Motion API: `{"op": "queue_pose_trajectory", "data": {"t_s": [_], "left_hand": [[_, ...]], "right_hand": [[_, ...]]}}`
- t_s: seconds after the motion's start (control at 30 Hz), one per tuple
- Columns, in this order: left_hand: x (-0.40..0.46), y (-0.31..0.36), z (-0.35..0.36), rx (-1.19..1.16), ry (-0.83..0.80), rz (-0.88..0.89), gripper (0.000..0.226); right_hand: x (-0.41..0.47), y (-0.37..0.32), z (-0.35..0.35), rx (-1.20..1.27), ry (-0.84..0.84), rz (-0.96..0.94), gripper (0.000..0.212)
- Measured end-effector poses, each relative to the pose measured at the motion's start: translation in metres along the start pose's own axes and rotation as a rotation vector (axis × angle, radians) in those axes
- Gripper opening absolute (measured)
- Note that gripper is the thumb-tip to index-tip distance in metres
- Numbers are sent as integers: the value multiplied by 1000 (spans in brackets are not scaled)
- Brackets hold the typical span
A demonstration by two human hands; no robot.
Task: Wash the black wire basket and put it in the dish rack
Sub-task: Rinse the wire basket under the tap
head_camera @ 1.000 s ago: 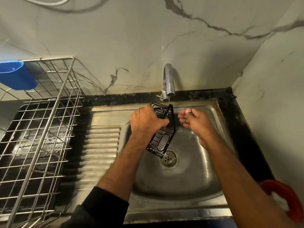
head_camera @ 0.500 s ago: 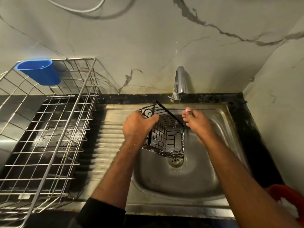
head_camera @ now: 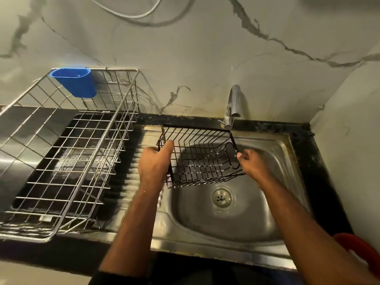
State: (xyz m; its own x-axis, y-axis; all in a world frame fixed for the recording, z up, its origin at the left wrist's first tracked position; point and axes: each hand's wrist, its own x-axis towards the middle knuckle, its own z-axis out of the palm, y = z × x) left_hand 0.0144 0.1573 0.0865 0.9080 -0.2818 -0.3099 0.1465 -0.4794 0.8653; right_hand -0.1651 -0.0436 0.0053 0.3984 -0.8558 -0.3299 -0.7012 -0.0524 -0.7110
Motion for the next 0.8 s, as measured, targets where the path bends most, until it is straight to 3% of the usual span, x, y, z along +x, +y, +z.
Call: {"op": "queue_pose_trajectory", "data": {"t_s": [0.17, 0.5, 0.8], "left_hand": [[-17, 4, -15, 0, 35, 43, 56], [-31, -22, -11, -180, 11, 81, 49], [-36, -18, -17, -338, -225, 292, 76]], "right_hand": [[-4, -7, 10, 96, -6, -139, 26], [12, -35, 11, 123, 79, -203, 24], [26, -37, 1, 72, 121, -296, 17]]}}
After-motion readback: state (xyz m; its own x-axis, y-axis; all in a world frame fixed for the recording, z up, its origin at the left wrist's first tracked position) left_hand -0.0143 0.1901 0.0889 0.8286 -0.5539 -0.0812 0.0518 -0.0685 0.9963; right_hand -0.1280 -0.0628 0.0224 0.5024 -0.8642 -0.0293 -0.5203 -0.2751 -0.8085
